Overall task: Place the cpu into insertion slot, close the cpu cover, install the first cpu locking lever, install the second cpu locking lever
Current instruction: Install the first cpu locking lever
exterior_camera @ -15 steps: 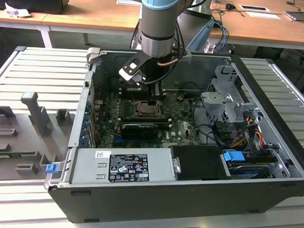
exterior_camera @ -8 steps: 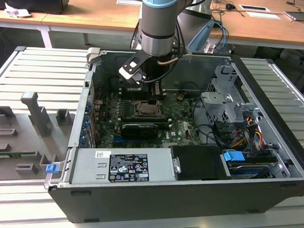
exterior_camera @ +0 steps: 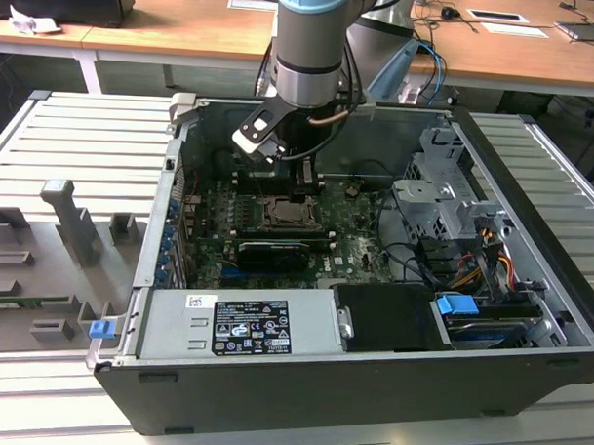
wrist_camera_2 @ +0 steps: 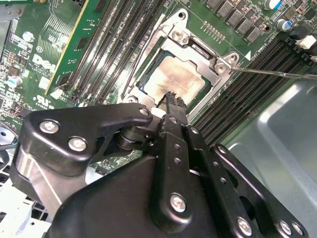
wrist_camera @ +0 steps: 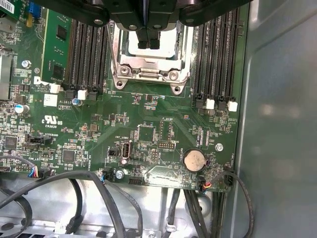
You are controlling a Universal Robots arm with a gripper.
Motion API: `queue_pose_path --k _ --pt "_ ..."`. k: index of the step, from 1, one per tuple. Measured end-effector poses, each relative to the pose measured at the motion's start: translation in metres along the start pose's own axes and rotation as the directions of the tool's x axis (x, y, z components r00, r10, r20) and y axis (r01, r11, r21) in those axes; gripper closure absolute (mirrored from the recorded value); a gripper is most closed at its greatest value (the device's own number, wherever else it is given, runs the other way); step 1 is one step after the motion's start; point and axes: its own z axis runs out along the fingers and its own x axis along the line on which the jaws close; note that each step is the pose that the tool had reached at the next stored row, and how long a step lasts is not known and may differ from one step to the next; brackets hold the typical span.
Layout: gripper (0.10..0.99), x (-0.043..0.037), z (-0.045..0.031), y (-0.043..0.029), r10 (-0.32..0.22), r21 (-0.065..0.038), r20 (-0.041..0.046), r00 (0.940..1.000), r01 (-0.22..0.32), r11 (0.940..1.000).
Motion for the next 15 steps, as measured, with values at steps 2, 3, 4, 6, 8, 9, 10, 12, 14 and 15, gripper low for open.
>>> queue_pose_path --k 2,3,4,6,8,9,10,12,14,15 --pt "0.980 0.0000 -0.0005 0.0000 0.000 0.000 0.0001 1.0000 0.000 1.0000" --pt "0.980 -0.0001 -0.0010 0.0002 0.000 0.000 0.0002 1.0000 0.000 1.0000" --pt "0.980 -0.0001 -0.0015 0.0002 0.000 0.000 0.0002 1.0000 0.000 1.0000" --pt "0.980 0.0000 -0.0021 0.0003 0.000 0.000 0.0000 1.0000 0.000 1.0000" --pt "0.980 0.0000 -0.0025 0.0003 0.000 0.000 -0.0002 1.0000 0.000 1.0000" --pt "0.980 0.0000 -0.0025 0.0003 0.000 0.000 -0.0003 1.0000 0.000 1.0000" --pt "0.980 0.0000 -0.0028 0.0003 0.000 0.000 -0.0001 1.0000 0.000 1.0000" --pt "0.980 0.0000 -0.0030 0.0003 0.000 0.000 -0.0002 1.0000 0.000 1.0000" --pt "0.980 0.0000 -0.0032 0.0003 0.000 0.000 -0.0001 1.0000 0.000 1.0000" --pt "0.980 0.0000 -0.0037 0.0003 0.000 0.000 0.0002 1.0000 0.000 1.0000"
